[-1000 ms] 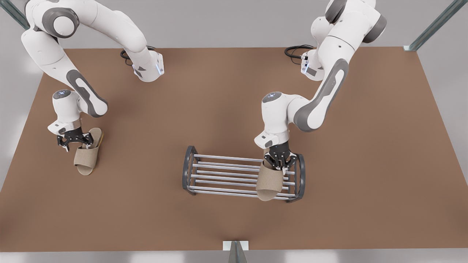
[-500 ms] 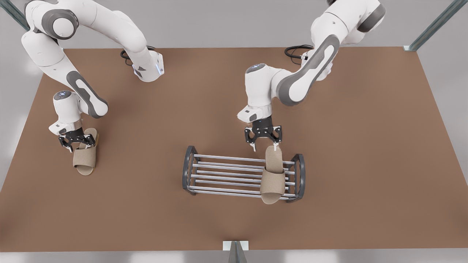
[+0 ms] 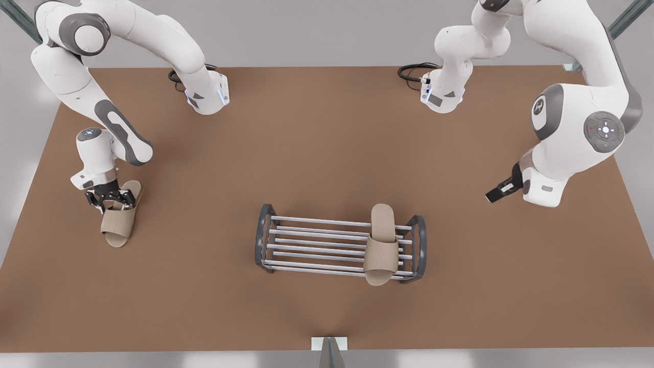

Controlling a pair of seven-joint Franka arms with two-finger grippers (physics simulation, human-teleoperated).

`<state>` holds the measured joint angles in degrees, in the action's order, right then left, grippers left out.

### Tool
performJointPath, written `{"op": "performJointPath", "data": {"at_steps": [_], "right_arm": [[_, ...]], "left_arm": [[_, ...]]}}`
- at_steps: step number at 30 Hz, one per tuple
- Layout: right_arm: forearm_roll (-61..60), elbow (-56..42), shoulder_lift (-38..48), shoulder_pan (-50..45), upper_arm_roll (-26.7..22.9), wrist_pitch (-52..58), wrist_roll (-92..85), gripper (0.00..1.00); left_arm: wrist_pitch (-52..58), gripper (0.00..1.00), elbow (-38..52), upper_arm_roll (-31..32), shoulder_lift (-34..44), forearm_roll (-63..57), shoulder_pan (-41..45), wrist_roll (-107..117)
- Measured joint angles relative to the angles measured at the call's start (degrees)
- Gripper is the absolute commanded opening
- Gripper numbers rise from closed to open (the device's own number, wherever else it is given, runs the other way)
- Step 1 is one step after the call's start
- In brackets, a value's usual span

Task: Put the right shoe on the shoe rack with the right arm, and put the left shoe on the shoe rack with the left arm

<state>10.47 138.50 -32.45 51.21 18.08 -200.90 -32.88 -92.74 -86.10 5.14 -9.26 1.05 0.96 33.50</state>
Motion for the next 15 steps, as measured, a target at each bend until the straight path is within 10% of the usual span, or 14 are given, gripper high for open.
{"op": "performJointPath", "data": {"at_steps": [2,5,15], "right_arm": [[0.0,0.0,-0.1,-0.1,0.4,0.0,1.1,0.72],[0.0,-0.1,-0.1,-0.1,0.8,-0.1,2.9,0.21],[0.1,0.0,0.4,0.7,1.3,-0.1,8.4,0.21]], "left_arm": [[-0.3,1.00,-0.2,0.5,0.0,0.8,0.3,-2.9],[-1.4,1.00,-0.4,0.6,-0.6,1.4,0.5,-6.6],[-3.7,1.00,-0.8,0.6,-1.0,1.7,-0.3,-15.5]]}}
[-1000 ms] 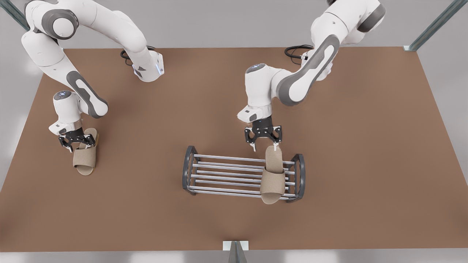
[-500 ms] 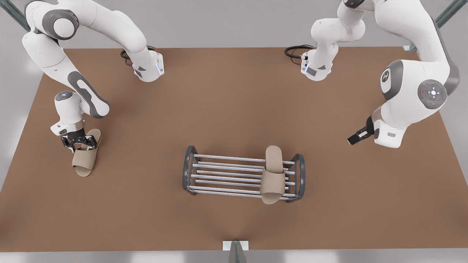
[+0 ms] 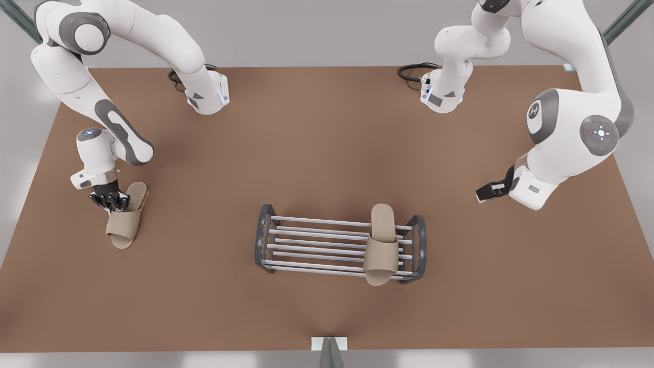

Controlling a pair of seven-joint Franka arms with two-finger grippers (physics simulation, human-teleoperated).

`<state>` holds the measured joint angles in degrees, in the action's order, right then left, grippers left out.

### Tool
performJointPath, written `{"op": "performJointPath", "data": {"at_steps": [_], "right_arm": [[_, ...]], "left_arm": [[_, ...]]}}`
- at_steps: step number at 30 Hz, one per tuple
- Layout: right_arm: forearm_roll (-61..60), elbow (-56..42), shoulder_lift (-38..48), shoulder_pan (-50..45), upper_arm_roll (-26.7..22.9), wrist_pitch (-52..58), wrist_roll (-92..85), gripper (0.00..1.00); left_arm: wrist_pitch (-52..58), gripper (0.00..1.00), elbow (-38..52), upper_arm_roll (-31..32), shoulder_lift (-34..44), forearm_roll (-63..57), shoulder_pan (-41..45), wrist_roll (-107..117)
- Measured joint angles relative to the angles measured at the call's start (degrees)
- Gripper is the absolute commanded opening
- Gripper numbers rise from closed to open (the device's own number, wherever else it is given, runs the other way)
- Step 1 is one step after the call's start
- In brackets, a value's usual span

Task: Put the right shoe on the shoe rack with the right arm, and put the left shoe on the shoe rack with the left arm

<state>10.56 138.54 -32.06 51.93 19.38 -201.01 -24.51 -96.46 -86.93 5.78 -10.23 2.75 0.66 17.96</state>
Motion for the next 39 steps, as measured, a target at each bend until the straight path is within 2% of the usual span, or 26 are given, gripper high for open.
{"op": "performJointPath", "data": {"at_steps": [7,12,19,23,26,30,33,34,37,39], "right_arm": [[0.1,-0.4,0.6,0.2,1.9,0.0,4.2,0.21],[0.1,-4.1,4.1,0.0,5.3,2.5,7.5,0.21],[0.1,-19.1,13.7,-0.7,14.3,23.7,13.4,0.21],[0.2,-25.2,19.9,-1.2,23.6,39.2,17.9,0.21],[2.3,-32.9,20.5,-9.4,25.8,51.2,22.6,0.21],[4.8,-44.2,18.1,-23.3,25.6,67.0,31.1,0.21],[7.1,-55.1,12.7,-33.0,24.9,78.6,39.7,0.21],[8.0,-59.3,10.7,-37.1,23.1,82.3,42.9,0.21],[9.6,-71.8,6.3,-52.8,11.4,92.3,51.8,0.21],[10.1,-77.0,3.9,-60.3,5.4,96.8,57.5,0.21]], "left_arm": [[-0.4,1.00,0.0,0.0,0.2,-0.2,0.0,-3.9],[0.3,1.00,0.6,0.2,0.8,-1.5,0.1,-6.0],[0.6,1.00,1.9,0.4,1.4,-2.1,0.3,-8.1],[0.8,1.00,2.9,0.8,2.0,-2.5,0.4,-8.9],[1.1,1.00,2.6,1.0,1.8,-2.7,0.8,-9.4],[1.3,1.00,2.6,1.1,1.3,-2.9,0.7,-9.9],[1.3,1.00,2.6,1.1,0.9,-2.9,0.5,-10.2],[1.3,1.00,2.6,1.1,0.8,-2.9,0.4,-10.3],[1.3,1.00,2.6,1.1,0.7,-2.9,0.3,-10.5],[1.3,1.00,2.6,1.1,0.7,-2.9,0.3,-10.7]]}}
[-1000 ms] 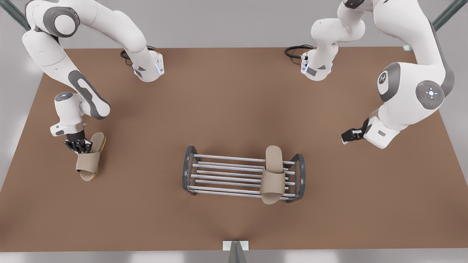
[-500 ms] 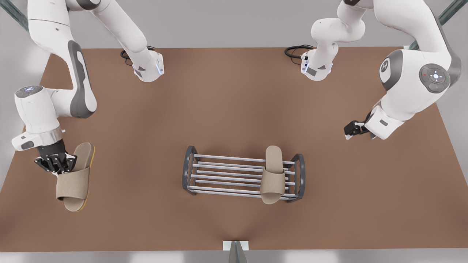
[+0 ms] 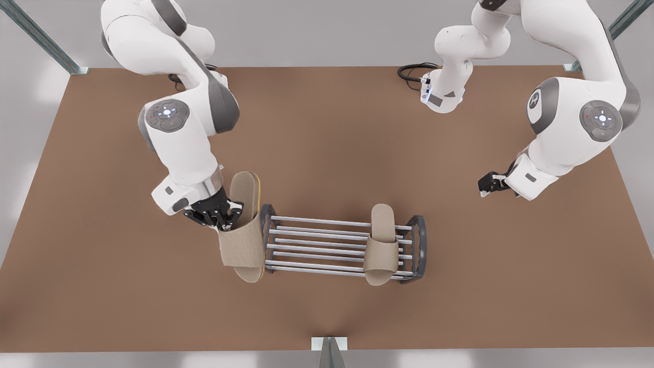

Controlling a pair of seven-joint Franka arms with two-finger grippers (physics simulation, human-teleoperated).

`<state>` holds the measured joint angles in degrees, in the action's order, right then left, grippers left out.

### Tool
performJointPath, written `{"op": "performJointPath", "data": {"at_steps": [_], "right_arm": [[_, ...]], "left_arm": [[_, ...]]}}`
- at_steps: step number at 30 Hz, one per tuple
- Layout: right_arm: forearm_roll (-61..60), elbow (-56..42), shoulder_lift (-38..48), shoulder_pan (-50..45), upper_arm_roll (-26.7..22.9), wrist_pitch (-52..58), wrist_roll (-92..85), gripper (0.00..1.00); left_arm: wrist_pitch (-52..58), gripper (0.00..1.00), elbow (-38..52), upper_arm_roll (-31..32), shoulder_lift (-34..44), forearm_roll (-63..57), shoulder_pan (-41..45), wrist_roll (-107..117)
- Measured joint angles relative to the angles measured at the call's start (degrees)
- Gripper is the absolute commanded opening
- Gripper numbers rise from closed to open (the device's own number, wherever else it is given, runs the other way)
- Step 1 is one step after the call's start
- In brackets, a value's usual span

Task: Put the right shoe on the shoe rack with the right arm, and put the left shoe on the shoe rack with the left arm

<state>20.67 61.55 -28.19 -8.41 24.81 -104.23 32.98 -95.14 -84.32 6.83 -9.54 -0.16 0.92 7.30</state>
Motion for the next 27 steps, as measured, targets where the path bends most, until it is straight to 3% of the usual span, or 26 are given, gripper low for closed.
{"op": "performJointPath", "data": {"at_steps": [8,21,27], "right_arm": [[0.7,-7.6,-8.4,-15.1,-10.9,2.6,18.9,0.21],[0.6,-7.1,-14.3,-19.7,-10.5,-13.4,35.0,0.21],[0.5,-2.0,-13.8,-19.8,-10.2,-16.1,37.6,0.21]], "left_arm": [[0.0,1.00,0.2,0.0,-0.6,0.0,-0.1,-0.4],[0.0,1.00,1.1,0.0,-1.2,0.2,0.5,-0.9],[-0.1,1.00,1.1,-0.1,-1.3,0.0,0.4,-1.0]]}}
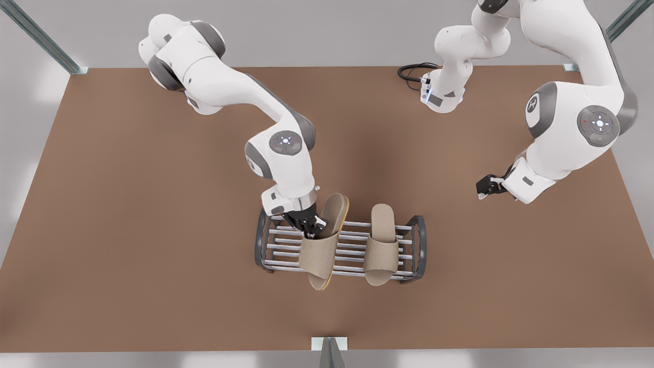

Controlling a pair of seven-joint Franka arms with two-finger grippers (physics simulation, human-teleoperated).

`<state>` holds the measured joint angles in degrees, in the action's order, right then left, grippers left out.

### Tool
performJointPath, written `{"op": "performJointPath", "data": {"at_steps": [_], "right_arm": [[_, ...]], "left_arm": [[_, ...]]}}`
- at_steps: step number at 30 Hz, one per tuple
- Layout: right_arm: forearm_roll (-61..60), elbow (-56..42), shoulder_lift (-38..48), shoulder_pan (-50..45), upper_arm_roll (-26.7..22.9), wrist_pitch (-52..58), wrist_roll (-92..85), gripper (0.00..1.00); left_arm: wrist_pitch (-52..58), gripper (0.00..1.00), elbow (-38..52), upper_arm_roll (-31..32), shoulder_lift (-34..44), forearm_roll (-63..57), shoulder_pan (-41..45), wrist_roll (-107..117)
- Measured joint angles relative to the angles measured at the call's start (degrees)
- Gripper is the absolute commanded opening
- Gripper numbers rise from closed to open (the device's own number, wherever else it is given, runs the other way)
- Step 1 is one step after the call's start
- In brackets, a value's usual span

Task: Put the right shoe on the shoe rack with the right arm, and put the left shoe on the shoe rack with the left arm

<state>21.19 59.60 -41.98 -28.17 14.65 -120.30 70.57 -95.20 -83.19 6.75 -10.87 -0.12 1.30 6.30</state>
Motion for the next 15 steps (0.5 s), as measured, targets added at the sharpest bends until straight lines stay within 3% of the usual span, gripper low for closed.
{"op": "performJointPath", "data": {"at_steps": [15], "right_arm": [[0.5,10.5,0.6,2.0,1.1,-4.5,-0.4,0.21]], "left_arm": [[-0.1,1.00,0.0,0.0,-0.4,-0.5,-0.1,-0.2]]}}
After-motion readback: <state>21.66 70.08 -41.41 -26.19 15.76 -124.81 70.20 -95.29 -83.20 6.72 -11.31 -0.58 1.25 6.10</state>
